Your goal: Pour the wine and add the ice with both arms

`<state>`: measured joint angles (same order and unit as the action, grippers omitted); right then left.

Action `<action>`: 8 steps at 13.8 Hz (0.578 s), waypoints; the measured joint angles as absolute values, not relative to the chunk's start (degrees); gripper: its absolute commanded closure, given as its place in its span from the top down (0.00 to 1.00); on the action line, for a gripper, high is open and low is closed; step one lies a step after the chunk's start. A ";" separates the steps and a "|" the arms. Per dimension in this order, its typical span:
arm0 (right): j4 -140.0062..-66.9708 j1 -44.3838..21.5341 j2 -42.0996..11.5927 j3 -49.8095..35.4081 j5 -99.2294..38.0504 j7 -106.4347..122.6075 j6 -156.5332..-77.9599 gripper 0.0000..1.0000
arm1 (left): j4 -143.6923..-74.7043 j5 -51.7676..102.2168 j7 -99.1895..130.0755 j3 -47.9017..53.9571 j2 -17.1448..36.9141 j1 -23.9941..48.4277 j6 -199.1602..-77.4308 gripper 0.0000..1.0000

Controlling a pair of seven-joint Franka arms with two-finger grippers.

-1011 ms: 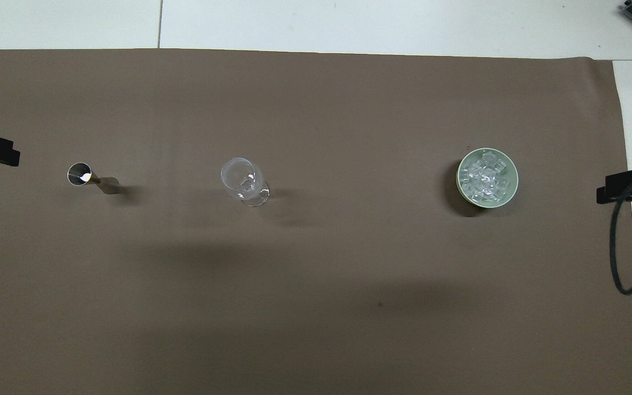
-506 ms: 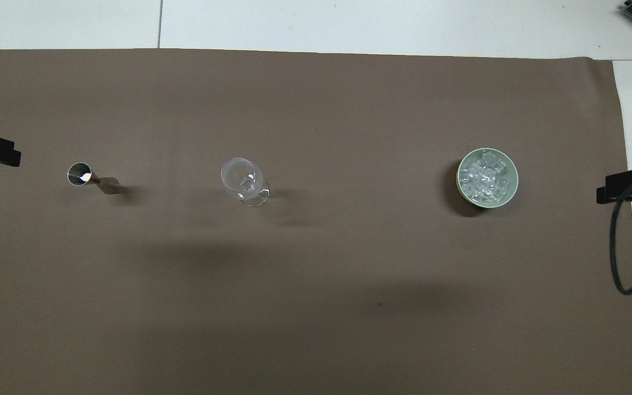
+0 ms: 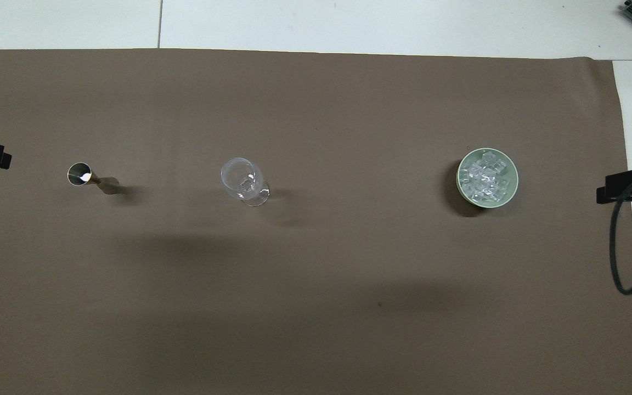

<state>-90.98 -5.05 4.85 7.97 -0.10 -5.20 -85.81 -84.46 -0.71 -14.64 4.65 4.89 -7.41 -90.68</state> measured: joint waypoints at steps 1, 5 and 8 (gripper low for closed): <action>-90.98 -5.05 4.85 7.96 -0.10 -5.20 -85.81 1.00 | -84.47 -0.71 -16.84 4.68 4.93 -7.91 -91.36 1.00; -90.98 -5.05 4.85 7.96 -0.10 -5.20 -85.81 1.00 | -84.69 -0.70 -28.52 4.66 5.92 -10.21 -94.59 1.00; -90.98 -5.05 4.85 7.97 -0.10 -5.20 -85.81 1.00 | -84.90 1.70 -38.77 4.62 7.62 -13.32 -96.11 1.00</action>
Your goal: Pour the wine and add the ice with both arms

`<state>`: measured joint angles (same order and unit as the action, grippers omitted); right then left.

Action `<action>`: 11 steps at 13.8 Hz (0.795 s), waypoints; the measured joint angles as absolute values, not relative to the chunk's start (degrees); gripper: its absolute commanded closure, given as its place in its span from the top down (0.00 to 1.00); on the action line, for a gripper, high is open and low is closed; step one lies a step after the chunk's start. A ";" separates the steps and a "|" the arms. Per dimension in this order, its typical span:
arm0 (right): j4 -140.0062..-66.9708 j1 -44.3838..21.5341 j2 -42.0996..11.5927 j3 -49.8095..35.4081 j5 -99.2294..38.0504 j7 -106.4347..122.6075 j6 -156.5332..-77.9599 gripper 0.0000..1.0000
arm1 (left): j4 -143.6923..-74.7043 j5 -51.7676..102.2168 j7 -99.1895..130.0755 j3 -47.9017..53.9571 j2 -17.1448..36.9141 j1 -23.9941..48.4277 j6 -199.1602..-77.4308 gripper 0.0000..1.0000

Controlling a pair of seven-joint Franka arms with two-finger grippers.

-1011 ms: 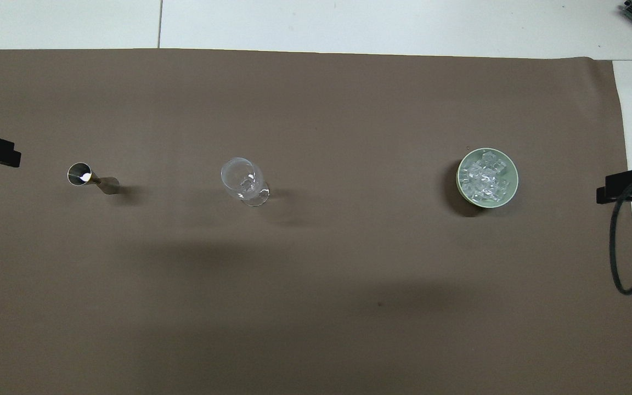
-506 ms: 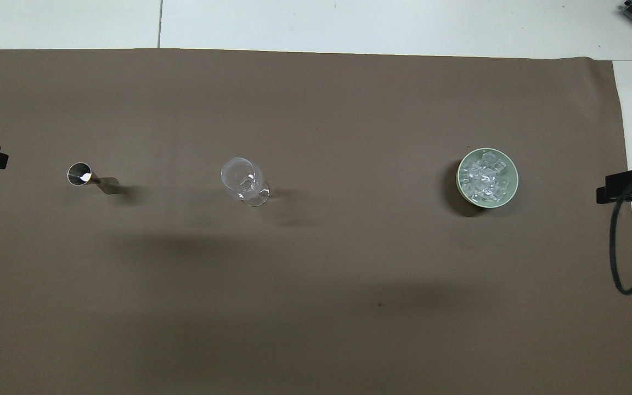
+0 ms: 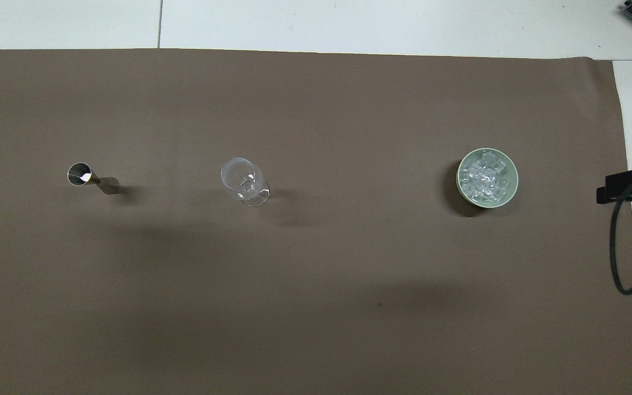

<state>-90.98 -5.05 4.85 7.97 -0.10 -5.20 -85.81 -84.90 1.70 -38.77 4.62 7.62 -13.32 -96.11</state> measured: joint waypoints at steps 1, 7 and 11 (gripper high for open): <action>-90.98 -5.05 4.85 7.96 -0.10 -5.20 -85.81 1.00 | -85.01 3.49 -42.69 4.61 8.42 -14.57 -96.25 1.00; -90.98 -5.05 4.85 7.97 -0.10 -5.20 -85.81 1.00 | -85.44 14.57 -62.80 4.57 12.73 -19.21 -96.43 1.00; -90.98 -5.05 4.85 7.97 -0.10 -5.20 -85.81 1.00 | -86.00 21.46 -76.79 4.54 15.21 -22.65 -96.21 1.00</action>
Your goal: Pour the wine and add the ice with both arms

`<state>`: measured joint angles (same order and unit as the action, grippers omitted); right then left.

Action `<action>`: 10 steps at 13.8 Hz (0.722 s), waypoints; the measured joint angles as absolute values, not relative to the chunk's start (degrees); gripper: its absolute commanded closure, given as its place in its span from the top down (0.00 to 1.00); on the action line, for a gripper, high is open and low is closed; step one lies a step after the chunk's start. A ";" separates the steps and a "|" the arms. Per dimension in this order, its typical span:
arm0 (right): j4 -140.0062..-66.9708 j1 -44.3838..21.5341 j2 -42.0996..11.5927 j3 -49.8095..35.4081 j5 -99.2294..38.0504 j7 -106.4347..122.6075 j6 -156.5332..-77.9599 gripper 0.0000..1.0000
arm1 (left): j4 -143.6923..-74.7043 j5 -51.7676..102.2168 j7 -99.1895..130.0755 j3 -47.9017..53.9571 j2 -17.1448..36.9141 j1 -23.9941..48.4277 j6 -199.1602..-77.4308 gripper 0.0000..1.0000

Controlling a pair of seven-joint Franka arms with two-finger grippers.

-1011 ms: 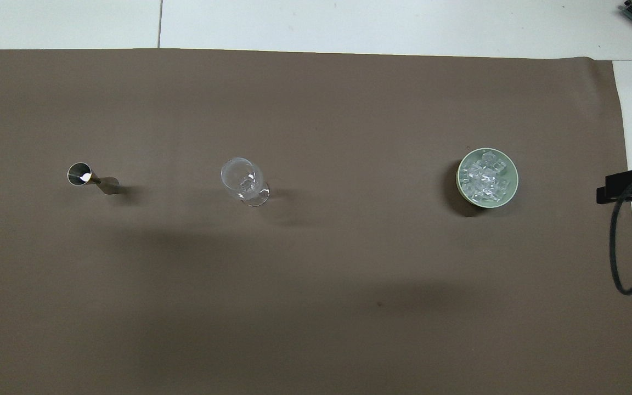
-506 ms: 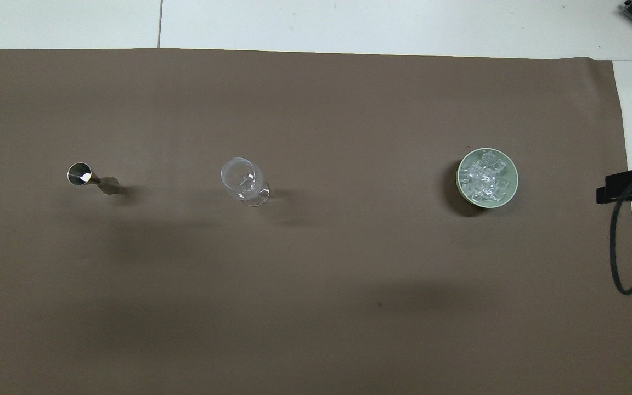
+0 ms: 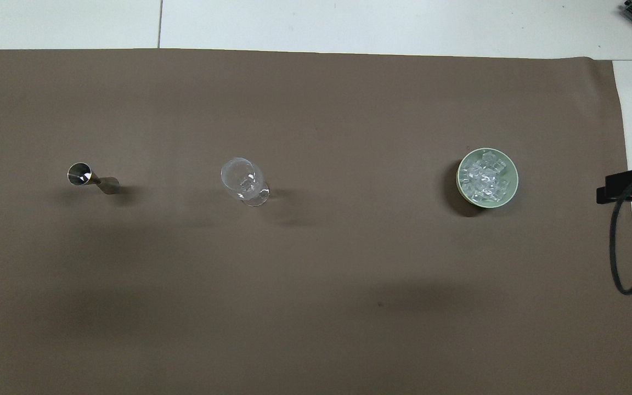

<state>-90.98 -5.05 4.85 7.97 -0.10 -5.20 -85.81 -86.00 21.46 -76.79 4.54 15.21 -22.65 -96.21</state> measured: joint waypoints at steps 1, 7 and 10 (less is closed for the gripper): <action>-90.98 -5.05 4.85 7.97 -0.10 -5.20 -85.81 1.00 | -86.22 23.96 -80.17 4.53 16.08 -23.90 -95.95 1.00; -90.98 -5.05 4.85 7.97 -0.10 -5.20 -85.81 1.00 | -86.81 35.66 -96.68 4.62 22.58 -28.18 -90.57 1.00; -90.98 -5.05 4.85 7.97 -0.10 -5.20 -85.81 1.00 | -87.28 39.73 -101.17 4.99 25.27 -28.17 -87.29 1.00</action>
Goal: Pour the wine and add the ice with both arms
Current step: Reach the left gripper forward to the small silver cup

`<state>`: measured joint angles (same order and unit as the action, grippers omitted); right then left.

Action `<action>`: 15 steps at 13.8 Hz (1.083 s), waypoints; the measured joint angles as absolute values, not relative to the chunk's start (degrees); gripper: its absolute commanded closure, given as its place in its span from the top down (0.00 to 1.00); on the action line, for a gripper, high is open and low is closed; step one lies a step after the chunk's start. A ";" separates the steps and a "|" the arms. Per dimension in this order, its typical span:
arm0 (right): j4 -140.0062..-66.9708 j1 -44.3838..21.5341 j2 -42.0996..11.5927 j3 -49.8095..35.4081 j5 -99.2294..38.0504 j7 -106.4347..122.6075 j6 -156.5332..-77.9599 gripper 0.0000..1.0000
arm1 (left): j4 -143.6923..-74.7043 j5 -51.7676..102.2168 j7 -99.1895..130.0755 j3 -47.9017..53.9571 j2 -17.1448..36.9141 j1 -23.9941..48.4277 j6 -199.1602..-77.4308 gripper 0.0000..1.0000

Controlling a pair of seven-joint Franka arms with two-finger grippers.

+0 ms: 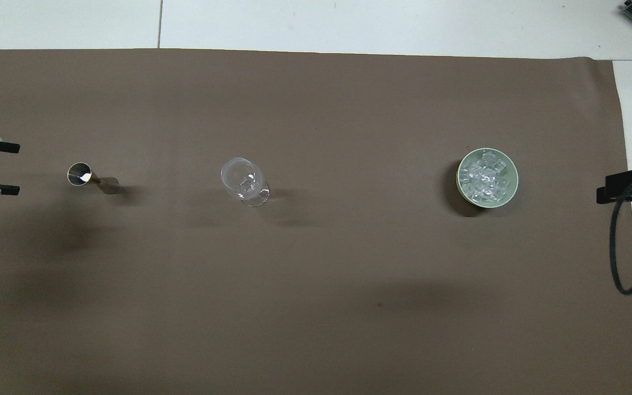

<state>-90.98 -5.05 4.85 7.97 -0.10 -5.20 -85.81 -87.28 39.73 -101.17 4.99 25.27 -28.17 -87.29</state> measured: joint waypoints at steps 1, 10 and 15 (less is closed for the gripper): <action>-90.98 -5.05 4.85 7.96 -0.10 -5.20 -85.81 1.00 | -87.38 40.82 -103.12 4.98 26.71 -28.19 -86.87 1.00; -90.98 -5.05 4.85 7.97 -0.10 -5.20 -85.81 1.00 | -87.46 52.33 -118.63 5.10 35.80 -32.72 -85.03 1.00; -90.98 -5.05 4.85 7.97 -0.10 -5.20 -85.81 1.00 | -87.61 57.29 -120.30 5.28 39.09 -32.75 -83.02 1.00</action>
<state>-90.98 -5.05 4.85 7.97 -0.10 -5.20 -85.81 -87.61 57.29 -120.30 5.28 39.09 -32.75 -83.02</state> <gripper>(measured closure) 0.000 0.000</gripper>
